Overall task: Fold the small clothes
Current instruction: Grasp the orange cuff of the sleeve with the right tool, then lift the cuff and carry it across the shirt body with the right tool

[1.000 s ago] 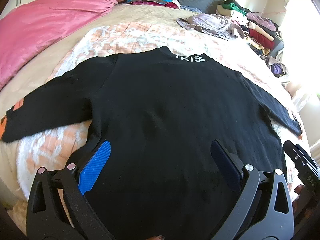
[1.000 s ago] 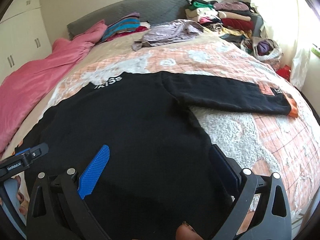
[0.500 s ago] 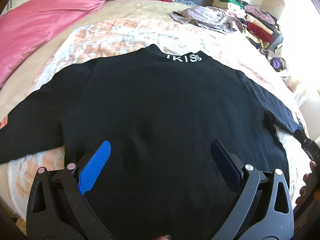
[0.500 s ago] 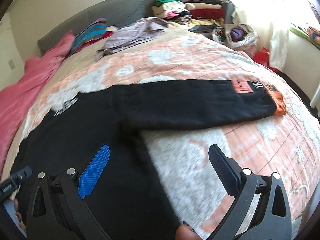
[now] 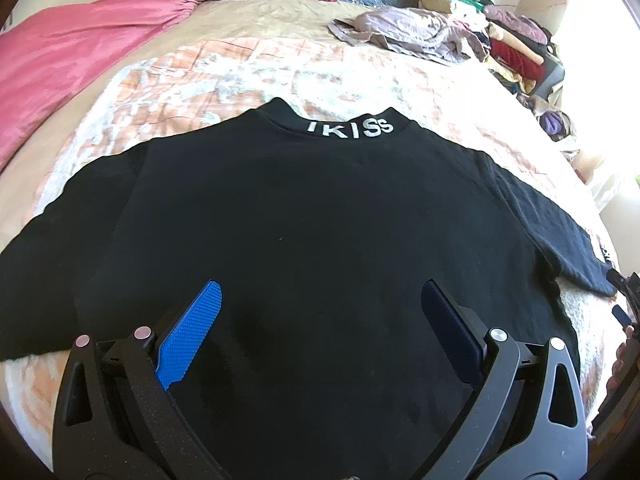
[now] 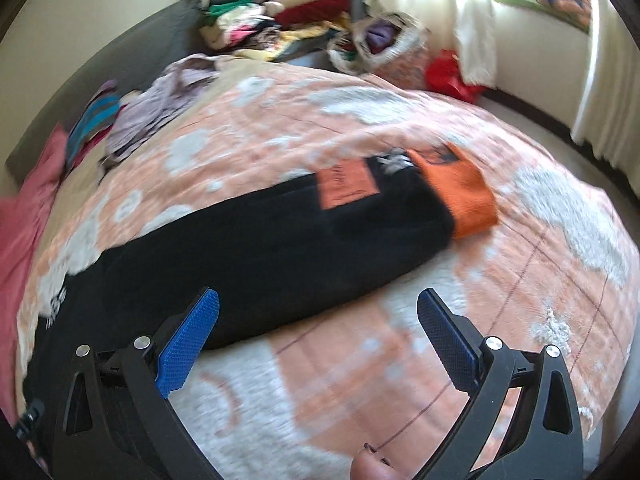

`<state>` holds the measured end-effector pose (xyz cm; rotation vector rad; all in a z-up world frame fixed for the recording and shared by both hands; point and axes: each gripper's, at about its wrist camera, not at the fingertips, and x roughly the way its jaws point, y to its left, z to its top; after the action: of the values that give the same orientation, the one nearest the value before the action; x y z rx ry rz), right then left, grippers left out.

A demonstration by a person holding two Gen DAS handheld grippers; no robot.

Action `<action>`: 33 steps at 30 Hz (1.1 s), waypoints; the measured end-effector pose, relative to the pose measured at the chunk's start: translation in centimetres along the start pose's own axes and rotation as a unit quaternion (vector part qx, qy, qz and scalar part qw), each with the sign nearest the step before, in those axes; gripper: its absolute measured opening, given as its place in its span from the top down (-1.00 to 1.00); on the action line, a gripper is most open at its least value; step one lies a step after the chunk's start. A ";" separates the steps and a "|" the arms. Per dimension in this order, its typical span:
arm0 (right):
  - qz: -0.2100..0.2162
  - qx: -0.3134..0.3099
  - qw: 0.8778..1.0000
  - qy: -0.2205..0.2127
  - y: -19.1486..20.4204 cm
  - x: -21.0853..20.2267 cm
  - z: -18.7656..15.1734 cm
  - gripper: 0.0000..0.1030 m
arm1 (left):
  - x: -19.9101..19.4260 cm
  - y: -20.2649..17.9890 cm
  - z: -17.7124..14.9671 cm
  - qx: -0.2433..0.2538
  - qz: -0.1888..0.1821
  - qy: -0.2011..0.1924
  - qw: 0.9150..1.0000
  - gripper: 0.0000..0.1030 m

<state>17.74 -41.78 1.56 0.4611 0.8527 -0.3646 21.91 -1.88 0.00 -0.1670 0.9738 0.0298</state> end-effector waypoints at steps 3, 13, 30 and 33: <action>0.003 0.035 0.999 0.020 -1.9 1.1 0.2 -0.91 | 0.6 -0.5 0.3 0.001 -0.002 0.000 1.000 -0.82; 0.015 0.069 0.997 0.011 -3.6 3.5 1.9 -0.91 | 2.4 -1.4 1.5 -0.001 -0.006 -0.004 1.000 -0.82; 0.145 0.049 0.984 -0.095 -1.5 -0.5 4.8 0.64 | 0.1 0.3 1.2 -0.027 -0.032 -0.012 0.999 -0.82; 0.168 0.018 0.980 -0.101 1.0 -2.2 5.0 0.66 | -0.8 0.9 1.5 -0.039 -0.037 -0.020 0.998 -0.82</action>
<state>20.07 -43.33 6.37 0.5812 0.5588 -0.1128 22.53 -0.69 1.38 -0.2731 0.9272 0.0042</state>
